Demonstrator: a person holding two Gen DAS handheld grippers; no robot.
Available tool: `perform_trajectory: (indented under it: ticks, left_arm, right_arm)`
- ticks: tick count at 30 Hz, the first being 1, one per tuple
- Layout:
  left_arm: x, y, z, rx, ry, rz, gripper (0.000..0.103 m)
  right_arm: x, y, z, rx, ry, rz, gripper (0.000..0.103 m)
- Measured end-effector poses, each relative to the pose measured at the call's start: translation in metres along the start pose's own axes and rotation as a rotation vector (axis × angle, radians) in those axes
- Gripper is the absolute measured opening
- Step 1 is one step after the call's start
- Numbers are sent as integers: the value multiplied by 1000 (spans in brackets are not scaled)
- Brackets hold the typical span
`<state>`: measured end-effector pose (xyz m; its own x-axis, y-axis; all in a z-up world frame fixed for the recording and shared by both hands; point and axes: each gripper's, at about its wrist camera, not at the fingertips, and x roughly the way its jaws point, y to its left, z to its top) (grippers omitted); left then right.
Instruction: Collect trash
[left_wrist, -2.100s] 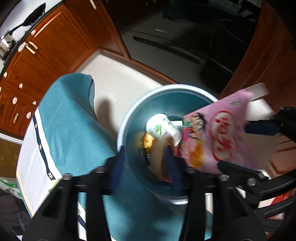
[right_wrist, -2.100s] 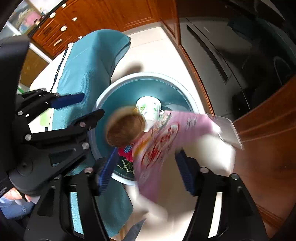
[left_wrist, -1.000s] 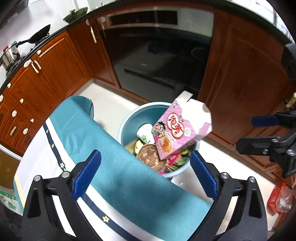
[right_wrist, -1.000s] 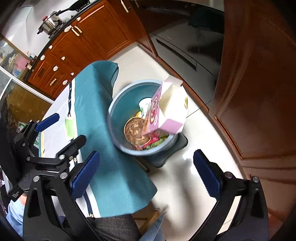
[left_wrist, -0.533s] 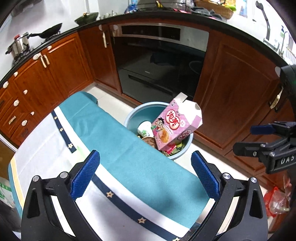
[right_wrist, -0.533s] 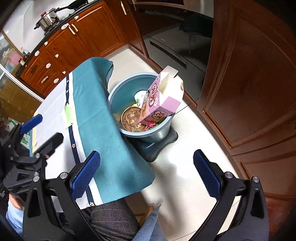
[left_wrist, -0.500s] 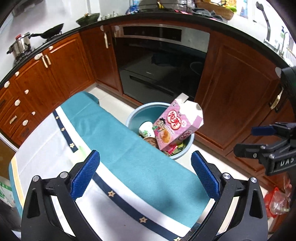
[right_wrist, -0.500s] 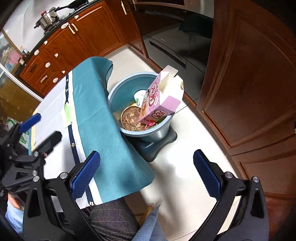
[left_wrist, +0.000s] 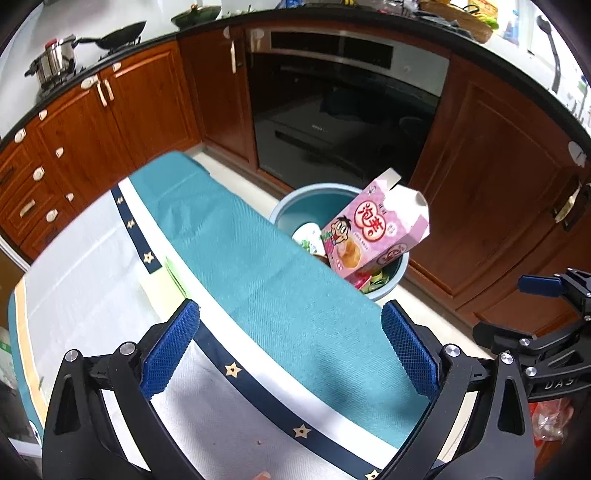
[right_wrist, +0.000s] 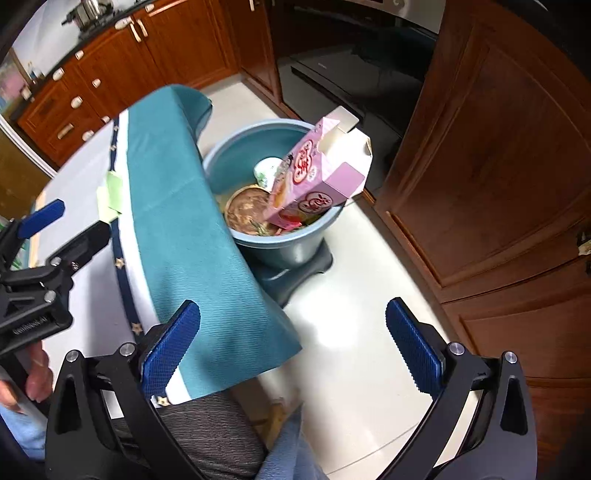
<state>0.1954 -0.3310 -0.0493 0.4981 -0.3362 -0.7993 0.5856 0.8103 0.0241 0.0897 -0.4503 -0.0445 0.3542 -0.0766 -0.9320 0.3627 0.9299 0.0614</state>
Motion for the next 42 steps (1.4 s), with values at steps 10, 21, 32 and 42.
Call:
perform_trajectory:
  ticks: [10, 21, 32, 42]
  left_arm:
    - [28, 3, 5, -14, 46, 7, 99]
    - [37, 3, 13, -13, 61, 12, 99]
    - [36, -4, 14, 8, 56, 27, 99]
    - [32, -7, 15, 10, 50, 31, 99]
  right_arm:
    - [16, 11, 11, -55, -29, -121, 97]
    - [27, 16, 17, -79, -26, -151, 97]
    - [28, 18, 18, -88, -16, -153, 97]
    - [26, 21, 18, -99, -16, -149, 97]
